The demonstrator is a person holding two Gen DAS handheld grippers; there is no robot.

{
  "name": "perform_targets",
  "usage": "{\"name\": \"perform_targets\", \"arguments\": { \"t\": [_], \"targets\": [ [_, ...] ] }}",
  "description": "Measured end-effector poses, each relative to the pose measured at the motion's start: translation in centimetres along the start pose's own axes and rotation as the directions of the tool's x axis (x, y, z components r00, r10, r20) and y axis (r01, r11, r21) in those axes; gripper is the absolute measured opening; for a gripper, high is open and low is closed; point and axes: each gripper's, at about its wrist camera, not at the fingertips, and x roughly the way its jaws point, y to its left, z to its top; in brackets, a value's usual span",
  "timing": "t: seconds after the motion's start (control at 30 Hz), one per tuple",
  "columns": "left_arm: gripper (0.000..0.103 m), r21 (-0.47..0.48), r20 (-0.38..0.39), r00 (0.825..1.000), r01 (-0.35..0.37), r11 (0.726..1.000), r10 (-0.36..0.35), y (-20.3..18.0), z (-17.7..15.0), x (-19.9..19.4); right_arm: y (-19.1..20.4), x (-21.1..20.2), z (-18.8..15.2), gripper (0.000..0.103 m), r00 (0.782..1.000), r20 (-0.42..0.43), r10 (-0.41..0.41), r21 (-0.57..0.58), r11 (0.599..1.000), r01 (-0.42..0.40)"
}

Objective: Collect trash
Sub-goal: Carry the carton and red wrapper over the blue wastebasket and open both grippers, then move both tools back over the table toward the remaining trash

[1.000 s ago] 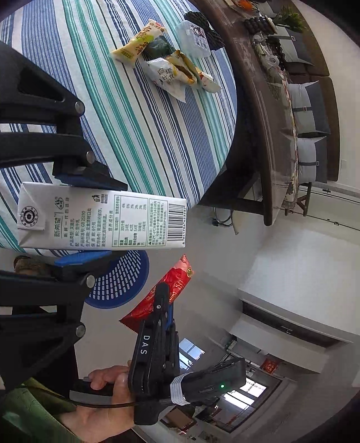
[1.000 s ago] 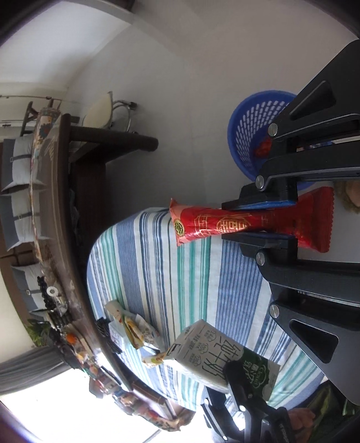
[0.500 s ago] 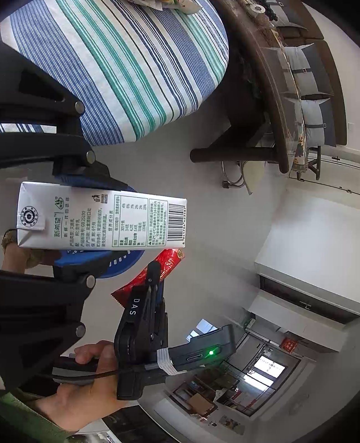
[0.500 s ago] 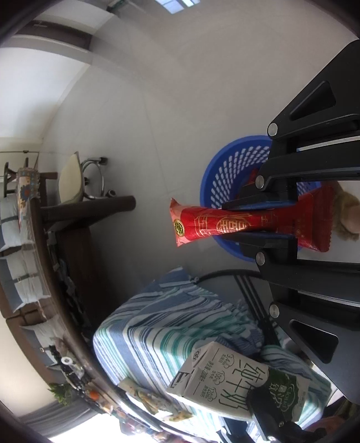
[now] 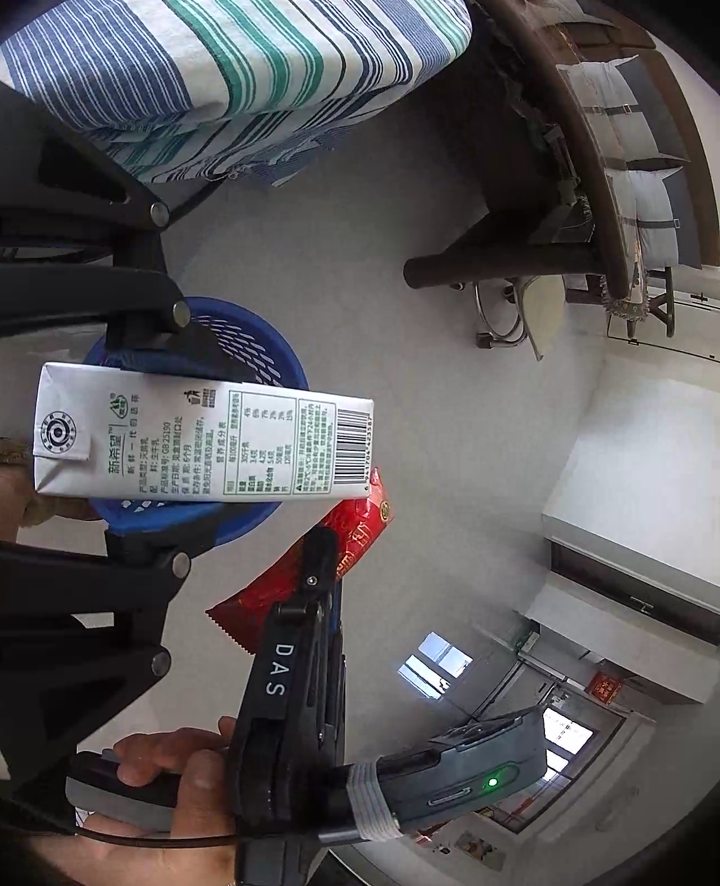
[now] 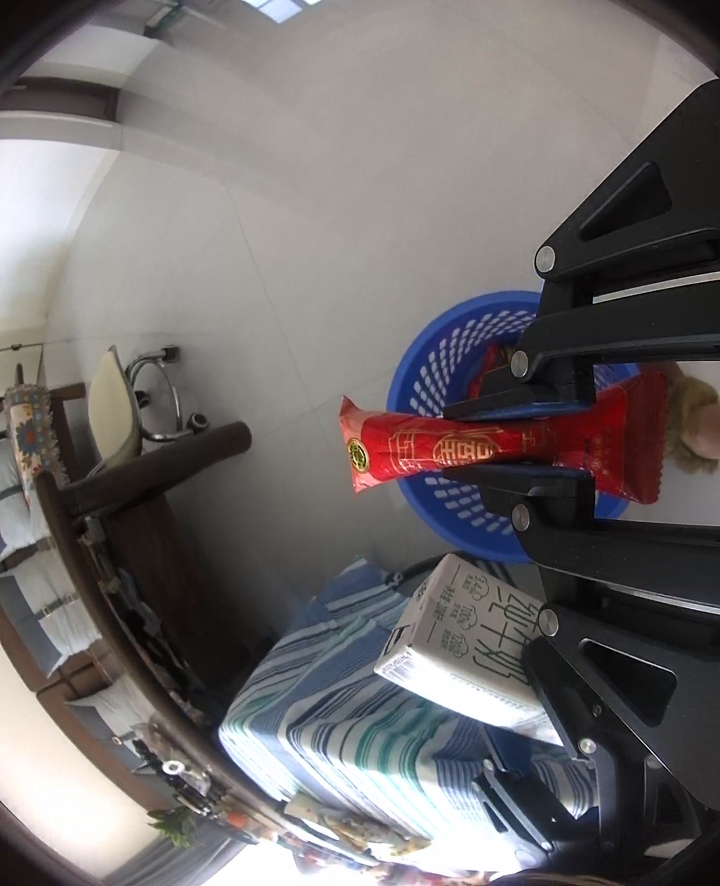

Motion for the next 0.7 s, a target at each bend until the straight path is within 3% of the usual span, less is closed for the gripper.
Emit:
{"name": "perform_targets", "arguments": {
  "t": [0.03, 0.07, 0.13, 0.17, 0.23, 0.33, 0.5, 0.57, 0.7],
  "targets": [
    [0.046, -0.001, 0.012, 1.0, 0.022, 1.0, -0.022, 0.1, 0.1, 0.5, -0.2, 0.2, 0.0, 0.016, 1.0, -0.003, -0.002, 0.002, 1.0, 0.002],
    [0.065, -0.002, 0.018, 0.999, 0.035, 0.999, -0.035, 0.2, 0.1, 1.0, -0.4, 0.3, 0.0, 0.018, 1.0, -0.005, -0.011, 0.007, 1.0, 0.011],
    [0.076, -0.011, 0.034, 0.999, -0.002, 1.0, 0.002, 0.3, 0.1, 1.8, -1.0, 0.5, -0.1, 0.041, 0.999, -0.01, -0.03, 0.023, 0.999, 0.031],
    [0.076, -0.016, 0.032, 0.999, -0.01, 1.0, 0.011, 0.4, 0.2, 2.2, -1.3, 0.3, -0.1, 0.05, 0.999, -0.006, -0.033, 0.033, 0.999, 0.033],
    [0.076, -0.039, 0.019, 1.0, -0.004, 0.999, 0.004, 0.5, 0.2, 2.5, -1.8, -0.3, 0.0, 0.05, 1.0, 0.009, -0.024, 0.05, 0.999, 0.023],
    [0.076, -0.048, 0.034, 0.999, 0.005, 0.999, -0.003, 0.6, 0.0, 1.4, -2.0, -1.6, 0.0, 0.059, 0.997, 0.06, -0.043, 0.053, 0.998, 0.04],
    [0.076, -0.003, 0.085, 0.996, -0.028, 1.0, 0.028, 0.3, -1.2, -3.3, -1.1, -3.7, 0.5, 0.086, 0.983, 0.146, -0.108, 0.05, 0.994, 0.102],
    [0.076, -0.001, 0.104, 0.994, -0.039, 0.999, 0.039, 0.5, -1.9, -5.6, -0.2, -4.6, 0.8, 0.091, 0.972, 0.185, -0.145, 0.044, 0.989, 0.139],
    [0.076, -0.02, 0.13, 0.987, -0.088, 0.996, 0.09, 2.1, -4.1, -10.2, 2.1, -6.3, 1.5, 0.092, 0.948, 0.27, -0.17, 0.018, 0.985, 0.172]
  ]
}}
